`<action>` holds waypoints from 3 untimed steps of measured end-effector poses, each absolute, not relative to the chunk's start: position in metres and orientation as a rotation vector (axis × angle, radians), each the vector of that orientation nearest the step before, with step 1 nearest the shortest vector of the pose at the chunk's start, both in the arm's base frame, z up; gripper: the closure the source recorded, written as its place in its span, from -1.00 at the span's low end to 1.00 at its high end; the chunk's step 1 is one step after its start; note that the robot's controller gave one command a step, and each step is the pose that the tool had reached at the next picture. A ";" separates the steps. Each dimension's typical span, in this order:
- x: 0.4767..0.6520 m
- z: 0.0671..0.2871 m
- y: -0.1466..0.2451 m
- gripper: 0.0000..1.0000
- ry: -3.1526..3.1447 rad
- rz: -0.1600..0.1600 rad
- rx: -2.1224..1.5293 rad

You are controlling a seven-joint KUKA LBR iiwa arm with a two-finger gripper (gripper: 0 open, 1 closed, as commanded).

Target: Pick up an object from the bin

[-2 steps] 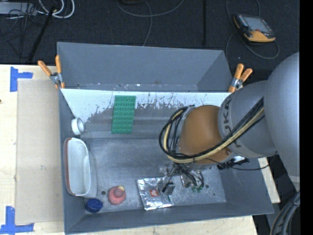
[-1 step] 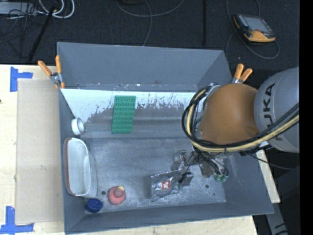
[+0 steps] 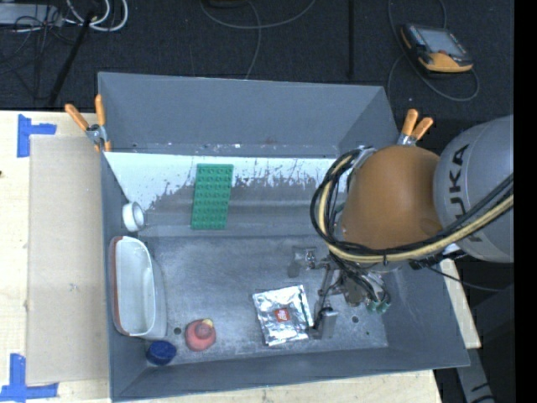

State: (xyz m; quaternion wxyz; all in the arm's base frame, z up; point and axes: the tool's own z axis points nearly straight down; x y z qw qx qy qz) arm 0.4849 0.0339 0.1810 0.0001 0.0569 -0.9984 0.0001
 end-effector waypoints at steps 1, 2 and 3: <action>0.515 0.077 0.039 -1.00 -3.113 0.001 -0.380; 0.516 0.078 0.039 1.00 -3.116 0.002 -0.374; 0.505 0.242 0.014 1.00 -3.142 0.000 -0.207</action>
Offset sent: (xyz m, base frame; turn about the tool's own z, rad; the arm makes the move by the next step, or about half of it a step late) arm 0.0313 0.0055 -0.1018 0.3581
